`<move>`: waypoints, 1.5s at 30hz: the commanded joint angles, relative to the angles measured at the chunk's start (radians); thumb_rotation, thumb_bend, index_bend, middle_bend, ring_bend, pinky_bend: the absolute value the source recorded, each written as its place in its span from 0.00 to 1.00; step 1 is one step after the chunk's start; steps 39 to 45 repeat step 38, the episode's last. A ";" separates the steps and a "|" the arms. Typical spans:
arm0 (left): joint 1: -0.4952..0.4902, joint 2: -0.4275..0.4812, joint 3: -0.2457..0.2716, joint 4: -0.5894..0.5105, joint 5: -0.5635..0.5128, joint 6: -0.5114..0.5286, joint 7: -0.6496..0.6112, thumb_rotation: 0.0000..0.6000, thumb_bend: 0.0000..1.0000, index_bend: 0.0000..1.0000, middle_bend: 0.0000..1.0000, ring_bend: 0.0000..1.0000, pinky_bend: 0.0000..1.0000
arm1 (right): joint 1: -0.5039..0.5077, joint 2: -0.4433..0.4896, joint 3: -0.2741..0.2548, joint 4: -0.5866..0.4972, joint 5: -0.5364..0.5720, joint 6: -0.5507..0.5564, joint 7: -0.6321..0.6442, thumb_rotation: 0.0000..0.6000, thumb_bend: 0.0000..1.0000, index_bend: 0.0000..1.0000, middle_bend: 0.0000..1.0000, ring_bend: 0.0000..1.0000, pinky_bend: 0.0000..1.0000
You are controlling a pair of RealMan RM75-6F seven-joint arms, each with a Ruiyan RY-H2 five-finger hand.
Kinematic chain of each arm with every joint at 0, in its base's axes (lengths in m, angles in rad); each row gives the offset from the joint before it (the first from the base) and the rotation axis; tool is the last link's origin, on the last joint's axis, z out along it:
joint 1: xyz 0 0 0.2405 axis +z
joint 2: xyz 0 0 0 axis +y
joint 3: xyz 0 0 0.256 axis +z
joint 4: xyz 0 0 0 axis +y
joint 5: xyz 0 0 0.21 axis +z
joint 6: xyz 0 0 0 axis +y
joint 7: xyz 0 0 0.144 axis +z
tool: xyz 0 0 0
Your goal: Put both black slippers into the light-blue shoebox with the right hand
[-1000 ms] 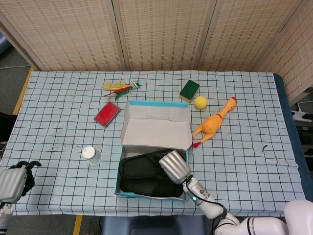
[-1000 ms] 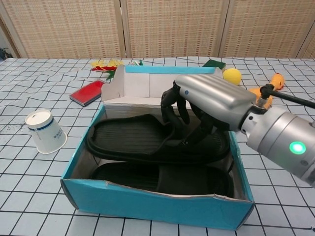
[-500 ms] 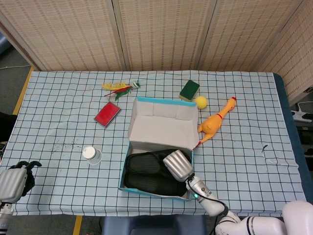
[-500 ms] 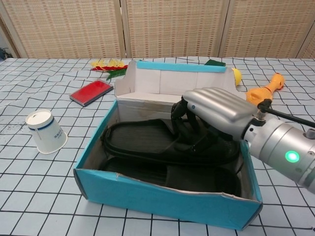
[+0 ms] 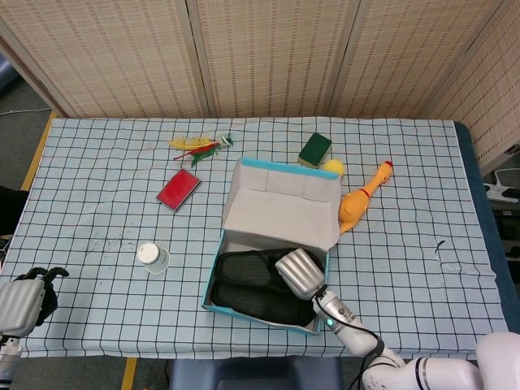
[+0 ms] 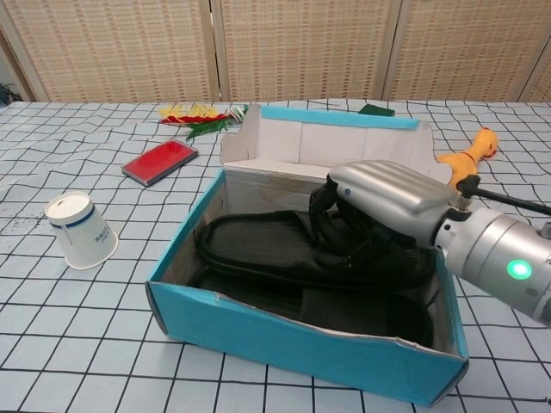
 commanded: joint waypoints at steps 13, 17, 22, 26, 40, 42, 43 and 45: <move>-0.001 -0.001 -0.001 0.001 -0.005 -0.004 0.003 1.00 0.41 0.36 0.31 0.30 0.46 | -0.014 0.256 -0.006 -0.201 -0.073 0.005 0.162 1.00 0.15 0.00 0.00 0.00 0.07; -0.003 -0.001 -0.002 0.001 -0.006 -0.006 0.003 1.00 0.41 0.36 0.31 0.30 0.46 | -0.053 0.339 -0.030 -0.247 -0.113 0.054 0.234 1.00 0.13 0.00 0.00 0.00 0.07; 0.000 0.000 -0.002 -0.001 -0.001 0.002 0.002 1.00 0.41 0.36 0.31 0.30 0.46 | -0.157 0.406 -0.082 -0.212 -0.169 0.198 0.228 1.00 0.13 0.00 0.00 0.00 0.07; 0.002 -0.002 -0.004 0.002 0.003 0.011 0.002 1.00 0.41 0.36 0.31 0.30 0.46 | -0.286 0.351 -0.085 -0.042 -0.134 0.374 0.118 1.00 0.13 0.00 0.00 0.00 0.07; 0.001 -0.022 -0.001 0.005 0.017 0.022 0.044 1.00 0.41 0.36 0.31 0.30 0.46 | -0.374 0.301 -0.041 0.196 -0.034 0.399 0.281 1.00 0.14 0.00 0.00 0.00 0.05; 0.001 -0.022 -0.001 0.005 0.017 0.022 0.044 1.00 0.41 0.36 0.31 0.30 0.46 | -0.374 0.301 -0.041 0.196 -0.034 0.399 0.281 1.00 0.14 0.00 0.00 0.00 0.05; 0.001 -0.022 -0.001 0.005 0.017 0.022 0.044 1.00 0.41 0.36 0.31 0.30 0.46 | -0.374 0.301 -0.041 0.196 -0.034 0.399 0.281 1.00 0.14 0.00 0.00 0.00 0.05; 0.001 -0.022 -0.001 0.005 0.017 0.022 0.044 1.00 0.41 0.36 0.31 0.30 0.46 | -0.374 0.301 -0.041 0.196 -0.034 0.399 0.281 1.00 0.14 0.00 0.00 0.00 0.05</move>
